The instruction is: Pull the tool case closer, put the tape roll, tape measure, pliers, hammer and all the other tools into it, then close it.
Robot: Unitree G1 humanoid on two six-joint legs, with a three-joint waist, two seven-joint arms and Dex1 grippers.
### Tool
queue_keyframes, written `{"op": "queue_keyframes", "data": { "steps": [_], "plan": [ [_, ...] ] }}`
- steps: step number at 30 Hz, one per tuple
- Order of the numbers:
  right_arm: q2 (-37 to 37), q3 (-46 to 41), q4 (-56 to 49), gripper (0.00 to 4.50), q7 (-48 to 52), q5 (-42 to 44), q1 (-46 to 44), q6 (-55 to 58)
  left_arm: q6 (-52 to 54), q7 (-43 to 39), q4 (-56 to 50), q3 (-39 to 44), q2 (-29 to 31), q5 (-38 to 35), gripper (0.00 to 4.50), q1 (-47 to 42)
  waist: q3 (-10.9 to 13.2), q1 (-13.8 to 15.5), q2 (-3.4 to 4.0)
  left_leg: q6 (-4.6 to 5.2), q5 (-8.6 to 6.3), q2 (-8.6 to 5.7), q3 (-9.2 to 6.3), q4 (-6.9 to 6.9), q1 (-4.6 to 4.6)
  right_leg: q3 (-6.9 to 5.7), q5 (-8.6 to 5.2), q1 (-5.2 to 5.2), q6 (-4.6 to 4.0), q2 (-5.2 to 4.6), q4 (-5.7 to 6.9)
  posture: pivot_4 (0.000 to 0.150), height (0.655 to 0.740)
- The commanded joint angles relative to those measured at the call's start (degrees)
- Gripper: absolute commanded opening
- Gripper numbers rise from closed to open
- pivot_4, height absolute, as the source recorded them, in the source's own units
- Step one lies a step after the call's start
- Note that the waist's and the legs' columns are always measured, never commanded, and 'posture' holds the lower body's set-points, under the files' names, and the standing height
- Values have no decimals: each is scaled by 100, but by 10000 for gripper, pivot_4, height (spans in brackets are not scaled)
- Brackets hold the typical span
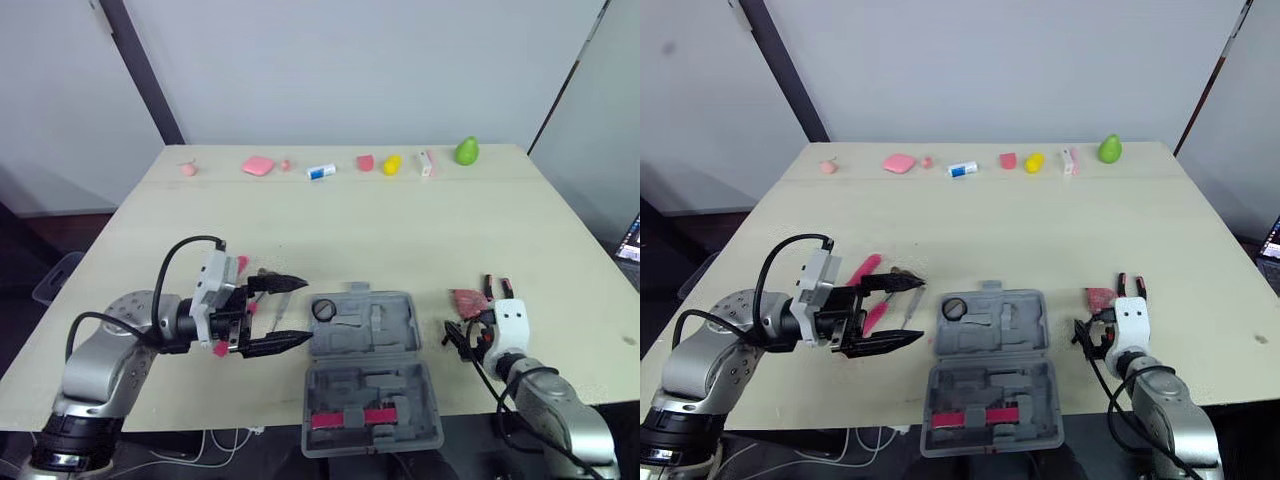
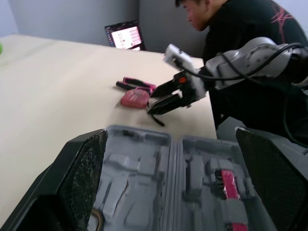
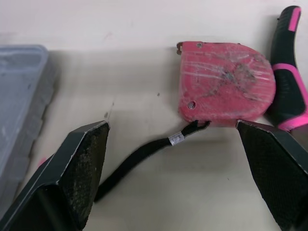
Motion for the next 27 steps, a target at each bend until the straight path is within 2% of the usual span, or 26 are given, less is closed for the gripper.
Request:
{"op": "queue_keyframes", "data": {
  "steps": [1,4,7,11,12,13,14,15,16,27],
  "plan": [
    [143,-208,-3,44287,-326,-40,-110,196,121,36,-274,28,75,-160,45000,-96,0,1,0,0,0,0,0,0,-1,0,0,0,0,0,0,1500,7400],
    [181,-159,43,44287,-444,-114,-171,297,170,57,-331,25,58,-177,45000,-109,0,-1,1,0,0,0,1,-1,-2,1,0,-1,0,0,-2,1500,7400],
    [171,-112,96,37703,-522,-220,-199,311,176,60,-335,17,38,-168,45000,-120,0,-2,1,0,0,0,1,-1,-1,1,0,0,1,0,-1,1500,7400],
    [163,-66,92,20960,-534,-315,-217,331,153,69,-329,12,32,-166,45000,-104,0,-9,0,0,0,0,0,-1,-1,1,0,0,1,0,-1,1500,7400],
    [173,-46,79,13113,-533,-330,-219,354,141,66,-325,16,30,-163,45000,-91,0,-12,0,0,0,0,0,-1,-1,1,0,0,1,1,-1,1500,7400],
    [186,-32,66,10951,-534,-342,-218,370,131,65,-322,22,29,-161,45000,-80,0,-13,0,0,0,0,0,-1,-1,1,0,0,1,1,-1,1500,7400],
    [199,-19,58,10951,-537,-357,-221,377,121,62,-312,27,29,-155,45000,-76,0,-13,0,0,0,0,0,-1,-1,1,0,-1,1,1,-1,1500,7400],
    [207,-5,52,3368,-536,-371,-221,383,112,59,-303,32,28,-152,45000,-72,0,-13,0,0,0,1,0,-1,-1,1,0,0,1,1,-1,1500,7400],
    [212,4,52,499,-531,-385,-225,389,103,59,-291,35,26,-147,45000,-73,0,-12,0,0,0,1,0,-1,-1,1,0,-1,1,1,-1,1500,7400],
    [-174,259,-141,499,-79,-467,-135,382,-19,-5,-233,28,10,-117,45000,-17,0,-10,0,0,0,1,0,-1,-1,1,0,0,1,1,-2,1500,7400]
  ]
}}
